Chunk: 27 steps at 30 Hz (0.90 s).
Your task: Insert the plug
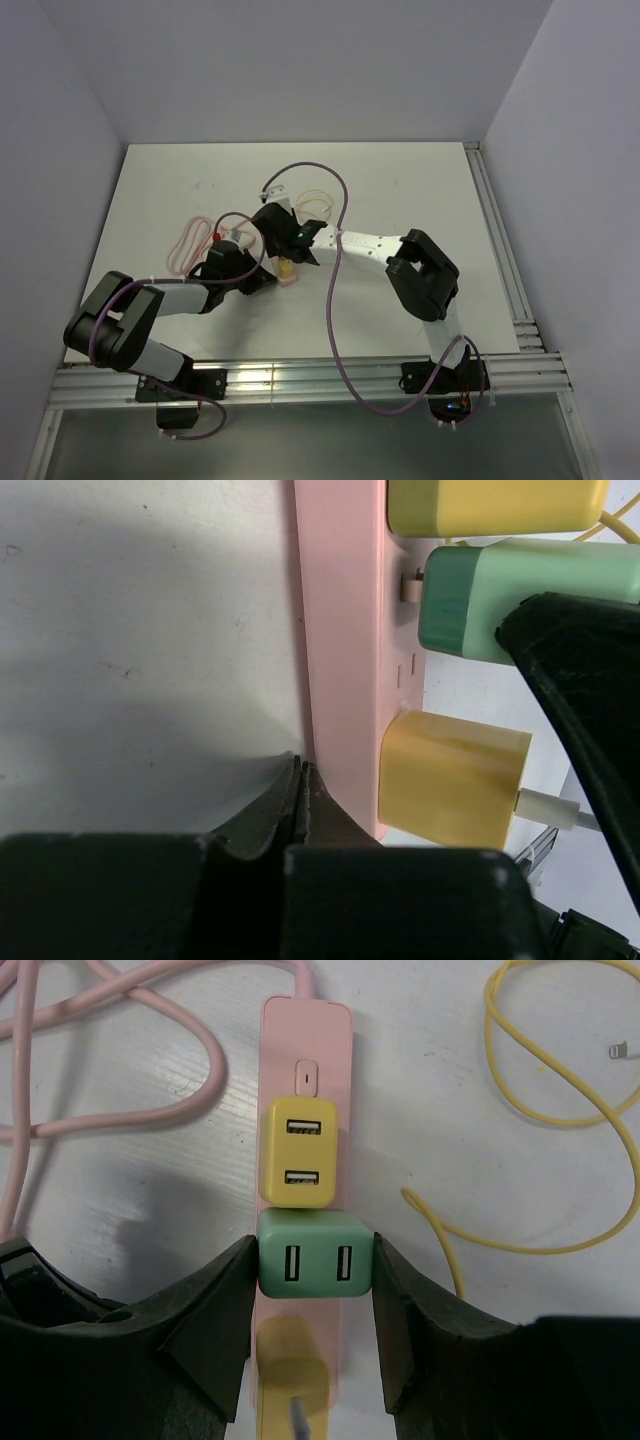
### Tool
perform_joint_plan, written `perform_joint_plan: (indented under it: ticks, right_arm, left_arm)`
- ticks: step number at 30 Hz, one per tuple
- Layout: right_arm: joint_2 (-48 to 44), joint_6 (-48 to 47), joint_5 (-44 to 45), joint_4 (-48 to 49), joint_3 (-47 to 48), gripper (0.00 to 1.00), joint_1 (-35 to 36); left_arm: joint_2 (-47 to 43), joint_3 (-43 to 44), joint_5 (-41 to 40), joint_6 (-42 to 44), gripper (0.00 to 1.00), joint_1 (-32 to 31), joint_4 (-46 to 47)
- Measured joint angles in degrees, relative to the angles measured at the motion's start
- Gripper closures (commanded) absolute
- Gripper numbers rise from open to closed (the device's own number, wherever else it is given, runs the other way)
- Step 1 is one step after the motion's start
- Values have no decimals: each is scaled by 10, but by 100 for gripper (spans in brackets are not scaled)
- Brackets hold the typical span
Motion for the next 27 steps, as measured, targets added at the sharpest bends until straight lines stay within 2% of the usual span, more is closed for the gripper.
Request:
perform_joint_plan:
  ticks: [27]
  right_arm:
    - [37,5,-2,-22,39,100,0]
  left_arm:
    - [7,0,8,-1,99,7,7]
